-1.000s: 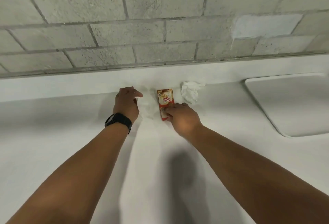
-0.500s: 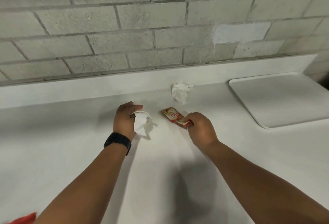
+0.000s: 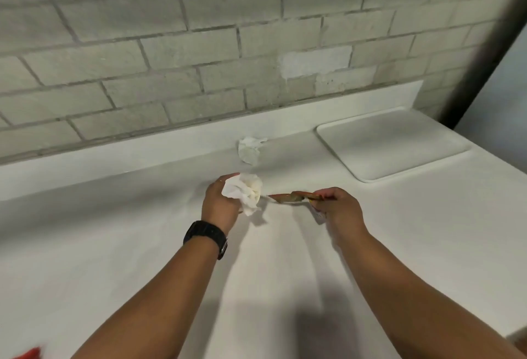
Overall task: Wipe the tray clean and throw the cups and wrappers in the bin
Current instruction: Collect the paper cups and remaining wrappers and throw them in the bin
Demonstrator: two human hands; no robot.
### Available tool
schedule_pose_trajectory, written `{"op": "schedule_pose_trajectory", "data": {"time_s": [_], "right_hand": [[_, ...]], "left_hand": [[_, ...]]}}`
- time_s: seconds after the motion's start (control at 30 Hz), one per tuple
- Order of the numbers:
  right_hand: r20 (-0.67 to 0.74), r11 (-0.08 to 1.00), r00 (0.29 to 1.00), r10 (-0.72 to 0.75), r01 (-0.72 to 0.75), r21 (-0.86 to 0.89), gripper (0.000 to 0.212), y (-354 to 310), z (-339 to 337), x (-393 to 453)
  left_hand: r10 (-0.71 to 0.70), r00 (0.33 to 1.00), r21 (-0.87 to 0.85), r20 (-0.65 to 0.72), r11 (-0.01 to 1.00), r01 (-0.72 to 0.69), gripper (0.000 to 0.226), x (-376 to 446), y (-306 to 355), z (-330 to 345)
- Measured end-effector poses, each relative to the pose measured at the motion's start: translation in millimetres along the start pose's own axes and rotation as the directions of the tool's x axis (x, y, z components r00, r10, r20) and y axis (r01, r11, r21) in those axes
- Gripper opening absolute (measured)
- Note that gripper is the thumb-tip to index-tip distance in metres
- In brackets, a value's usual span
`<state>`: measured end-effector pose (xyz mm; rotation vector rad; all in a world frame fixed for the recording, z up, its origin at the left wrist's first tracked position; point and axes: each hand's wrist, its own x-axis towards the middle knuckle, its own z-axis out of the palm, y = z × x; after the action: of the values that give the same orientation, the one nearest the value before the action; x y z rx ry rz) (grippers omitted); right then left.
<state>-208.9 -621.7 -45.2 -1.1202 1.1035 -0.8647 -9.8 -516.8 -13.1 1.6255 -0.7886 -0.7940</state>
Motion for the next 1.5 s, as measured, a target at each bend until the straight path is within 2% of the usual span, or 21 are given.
{"op": "schedule_pose_trajectory", "data": {"time_s": [0.13, 0.3, 0.4, 0.5, 0.57, 0.63, 0.73, 0.83, 0.9, 1.0, 1.03, 1.1, 1.17, 1.23, 1.27, 1.3, 1.33, 1.4, 1.43, 1.5], "right_hand": [[-0.031, 0.996, 1.0, 0.006, -0.004, 0.086, 0.02, -3, -34, -14], [-0.092, 0.976, 0.996, 0.02, 0.001, 0.217, 0.02, -6, -91, -23], [-0.12, 0.971, 0.993, 0.015, 0.014, 0.24, 0.018, -6, -128, -24], [-0.156, 0.957, 0.988, 0.018, 0.028, 0.29, 0.024, -6, -178, -30], [-0.184, 0.95, 0.983, 0.016, 0.043, 0.309, 0.026, -7, -210, -35], [-0.225, 0.939, 0.974, 0.01, 0.068, 0.336, 0.023, -9, -249, -42], [-0.253, 0.926, 0.967, 0.001, 0.095, 0.366, 0.032, -14, -311, -53], [-0.368, 0.897, 0.929, -0.021, 0.181, 0.403, 0.016, -15, -379, -66], [-0.447, 0.894, 0.894, -0.025, 0.221, 0.391, 0.025, -14, -426, -72], [-0.531, 0.91, 0.846, -0.051, 0.259, 0.325, 0.022, -6, -499, -86], [-0.561, 0.921, 0.827, -0.049, 0.254, 0.294, 0.022, -1, -523, -90], [-0.622, 0.938, 0.783, -0.03, 0.237, 0.252, 0.023, 16, -570, -97], [-0.68, 0.945, 0.732, 0.031, 0.201, 0.259, 0.021, 37, -606, -102], [-0.72, 0.953, 0.687, 0.097, 0.144, 0.266, 0.02, 62, -634, -106], [-0.731, 0.956, 0.67, 0.131, 0.11, 0.273, 0.02, 76, -646, -108], [-0.739, 0.956, 0.653, 0.165, 0.078, 0.282, 0.02, 91, -657, -109], [-0.749, 0.955, 0.632, 0.202, 0.043, 0.294, 0.02, 107, -669, -109], [-0.749, 0.946, 0.605, 0.271, -0.025, 0.322, 0.019, 134, -682, -108], [-0.751, 0.94, 0.585, 0.305, -0.057, 0.337, 0.019, 148, -689, -106], [-0.77, 0.93, 0.531, 0.354, -0.116, 0.348, 0.021, 169, -697, -97]], "left_hand": [[-0.003, 0.998, 0.083, 0.055, 0.997, -0.002, 0.025, 5, -8, 29], [0.005, 0.99, 0.066, 0.14, 0.998, -0.014, 0.029, -9, 2, 81], [0.025, 0.977, 0.036, 0.213, 0.999, -0.033, 0.01, -32, 26, 119], [0.086, 0.943, 0.082, 0.323, 0.99, -0.118, 0.012, -58, 50, 168], [0.14, 0.903, 0.139, 0.406, 0.967, -0.212, 0.02, -72, 63, 199], [0.128, 0.886, 0.119, 0.446, 0.973, -0.2, 0.023, -86, 74, 240], [0.137, 0.864, 0.042, 0.484, 0.983, -0.179, 0.016, -108, 83, 304], [0.198, 0.824, 0.053, 0.531, 0.962, -0.266, 0.024, -124, 85, 371], [0.233, 0.791, 0.049, 0.565, 0.948, -0.314, 0.018, -135, 84, 417], [0.31, 0.793, -0.084, 0.524, 0.946, -0.314, 0.015, -154, 87, 483], [0.283, 0.801, -0.095, 0.528, 0.957, -0.275, 0.023, -160, 73, 511], [0.193, 0.791, -0.086, 0.581, 0.981, -0.176, 0.026, -168, 47, 557], [0.028, 0.772, 0.118, 0.635, 0.984, -0.133, 0.029, -167, -21, 605], [-0.128, 0.775, 0.303, 0.619, 0.949, -0.085, 0.045, -170, -62, 633], [-0.188, 0.747, 0.288, 0.638, 0.958, -0.005, 0.045, -171, -66, 640], [-0.183, 0.762, 0.276, 0.622, 0.961, 0.006, 0.032, -174, -60, 652], [-0.171, 0.729, 0.244, 0.662, 0.97, 0.006, 0.022, -176, -48, 661], [-0.148, 0.705, 0.208, 0.694, 0.978, 0.0, 0.02, -176, -49, 671], [-0.162, 0.697, 0.242, 0.698, 0.97, -0.018, 0.011, -179, -60, 678], [-0.247, 0.71, 0.318, 0.659, 0.947, 0.034, 0.013, -187, -86, 689]]}}
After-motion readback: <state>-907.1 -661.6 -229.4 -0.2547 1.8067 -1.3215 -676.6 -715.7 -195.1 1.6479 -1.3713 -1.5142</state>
